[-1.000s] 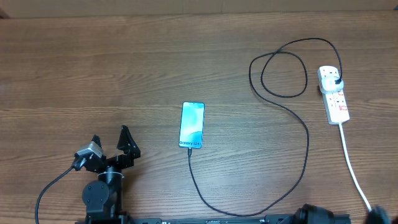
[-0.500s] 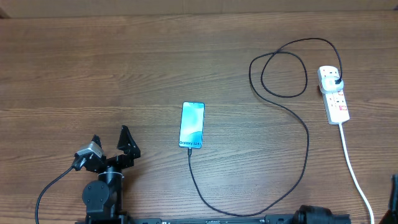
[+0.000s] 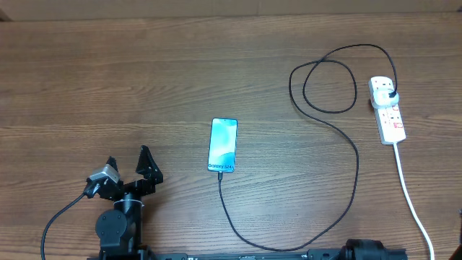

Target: Plug charger to phone and switch on socket

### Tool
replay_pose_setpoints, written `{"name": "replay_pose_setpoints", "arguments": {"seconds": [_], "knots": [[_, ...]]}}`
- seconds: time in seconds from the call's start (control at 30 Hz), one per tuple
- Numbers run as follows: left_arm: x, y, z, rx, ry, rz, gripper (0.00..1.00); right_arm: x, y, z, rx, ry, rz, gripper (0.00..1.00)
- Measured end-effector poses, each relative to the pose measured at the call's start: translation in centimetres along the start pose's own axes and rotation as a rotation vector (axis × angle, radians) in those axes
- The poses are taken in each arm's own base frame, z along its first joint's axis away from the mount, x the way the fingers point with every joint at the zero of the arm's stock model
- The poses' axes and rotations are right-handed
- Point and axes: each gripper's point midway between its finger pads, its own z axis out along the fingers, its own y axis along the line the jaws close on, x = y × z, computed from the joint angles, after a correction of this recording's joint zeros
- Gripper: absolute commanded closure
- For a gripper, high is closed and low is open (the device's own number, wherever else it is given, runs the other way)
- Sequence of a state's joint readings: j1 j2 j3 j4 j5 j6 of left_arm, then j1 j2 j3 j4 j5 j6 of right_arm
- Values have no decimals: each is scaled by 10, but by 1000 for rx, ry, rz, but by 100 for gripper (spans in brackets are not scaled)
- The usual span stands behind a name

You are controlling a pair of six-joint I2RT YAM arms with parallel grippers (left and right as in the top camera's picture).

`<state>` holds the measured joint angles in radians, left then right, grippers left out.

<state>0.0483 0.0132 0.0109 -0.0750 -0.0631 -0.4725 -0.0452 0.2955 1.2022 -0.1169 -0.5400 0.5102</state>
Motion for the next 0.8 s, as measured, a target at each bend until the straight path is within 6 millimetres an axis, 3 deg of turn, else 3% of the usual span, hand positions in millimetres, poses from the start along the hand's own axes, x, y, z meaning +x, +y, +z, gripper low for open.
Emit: {"name": "replay_pose_setpoints", "arguments": {"seconds": [0.8], "knots": [[2,-5,0,20,10,2,0,-1,1,-1,-14,1,-47,12]]}}
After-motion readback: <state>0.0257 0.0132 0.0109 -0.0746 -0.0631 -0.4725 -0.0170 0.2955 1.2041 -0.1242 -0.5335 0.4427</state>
